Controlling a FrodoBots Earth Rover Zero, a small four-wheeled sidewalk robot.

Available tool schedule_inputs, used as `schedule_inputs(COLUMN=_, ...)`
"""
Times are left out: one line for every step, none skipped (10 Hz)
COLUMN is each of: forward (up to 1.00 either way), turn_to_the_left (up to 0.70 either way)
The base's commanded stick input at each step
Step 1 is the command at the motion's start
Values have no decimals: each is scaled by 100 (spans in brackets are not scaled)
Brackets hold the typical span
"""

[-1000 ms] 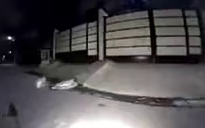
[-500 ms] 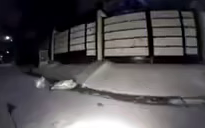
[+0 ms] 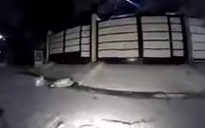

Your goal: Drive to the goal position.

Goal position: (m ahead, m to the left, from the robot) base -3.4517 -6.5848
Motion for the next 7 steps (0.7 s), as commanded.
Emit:
schedule_inputs(forward=-83, turn_to_the_left=32)
schedule_inputs(forward=-83, turn_to_the_left=32)
schedule_inputs(forward=-83, turn_to_the_left=32)
schedule_inputs(forward=-83, turn_to_the_left=32)
schedule_inputs(forward=-83, turn_to_the_left=32)
schedule_inputs(forward=-83, turn_to_the_left=32)
schedule_inputs(forward=-83, turn_to_the_left=32)
